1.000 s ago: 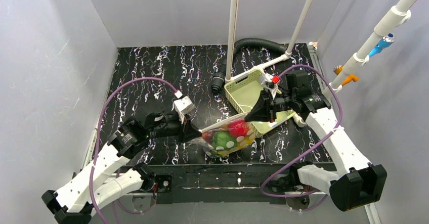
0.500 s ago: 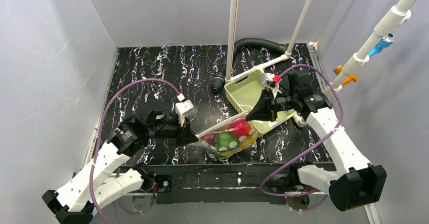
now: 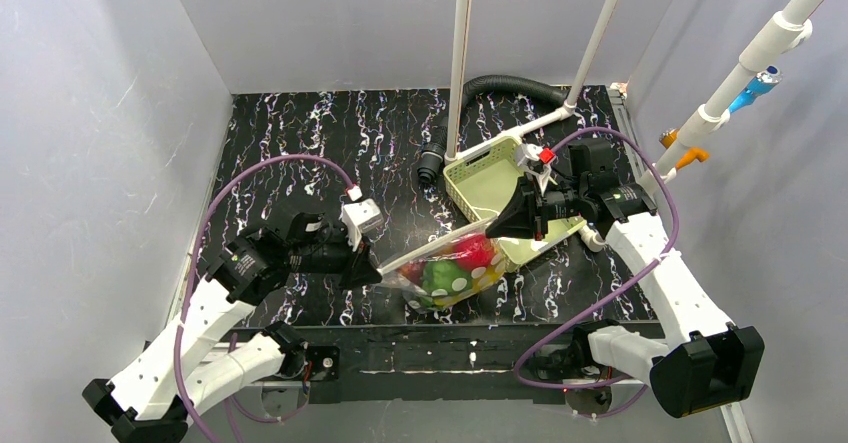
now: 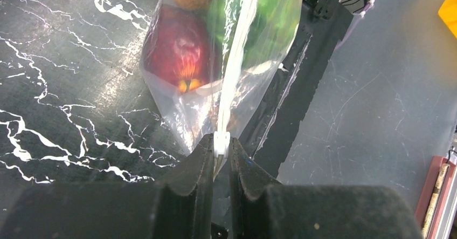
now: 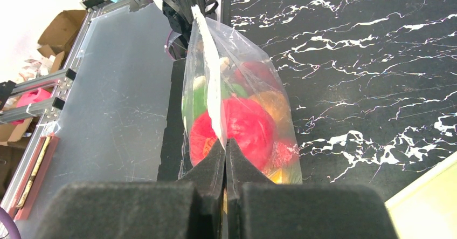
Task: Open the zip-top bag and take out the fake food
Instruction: Unzip the zipper food storage bag at the center of the board.
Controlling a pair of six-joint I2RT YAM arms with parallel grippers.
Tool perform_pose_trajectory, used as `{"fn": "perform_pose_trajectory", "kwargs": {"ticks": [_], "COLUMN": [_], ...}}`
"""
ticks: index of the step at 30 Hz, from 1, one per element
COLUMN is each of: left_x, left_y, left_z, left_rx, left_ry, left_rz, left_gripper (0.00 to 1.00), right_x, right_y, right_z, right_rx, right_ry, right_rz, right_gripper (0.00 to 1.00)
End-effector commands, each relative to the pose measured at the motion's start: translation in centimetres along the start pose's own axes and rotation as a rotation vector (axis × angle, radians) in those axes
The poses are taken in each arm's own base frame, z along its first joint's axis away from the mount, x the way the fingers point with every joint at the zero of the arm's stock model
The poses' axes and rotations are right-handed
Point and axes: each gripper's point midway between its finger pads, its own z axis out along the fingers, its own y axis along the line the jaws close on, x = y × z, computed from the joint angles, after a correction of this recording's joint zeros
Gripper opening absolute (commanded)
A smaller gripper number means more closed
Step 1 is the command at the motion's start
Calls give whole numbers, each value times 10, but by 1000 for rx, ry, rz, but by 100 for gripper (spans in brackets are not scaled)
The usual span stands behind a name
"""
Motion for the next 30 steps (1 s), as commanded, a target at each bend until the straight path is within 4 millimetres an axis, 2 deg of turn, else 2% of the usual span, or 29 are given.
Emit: {"fn": "perform_pose_trajectory", "kwargs": {"ticks": [1, 11, 25, 30], "left_x": [21, 29, 30, 21], "left_y": [5, 14, 19, 14], "left_z": [-15, -24, -40, -31], "left_rx": [-56, -114, -175, -132], "left_ry": [80, 123, 156, 118], "left_rz": [1, 42, 69, 46], "left_gripper": [0, 0, 0, 0], "right_x": [-17, -17, -17, -18], "right_y": [-1, -2, -2, -3], "right_z": [-6, -6, -6, -5], "right_rx": [20, 21, 23, 7], "right_ry": [-23, -22, -21, -28], "right_rz": [-72, -71, -71, -56], "right_gripper": [1, 1, 1, 1]}}
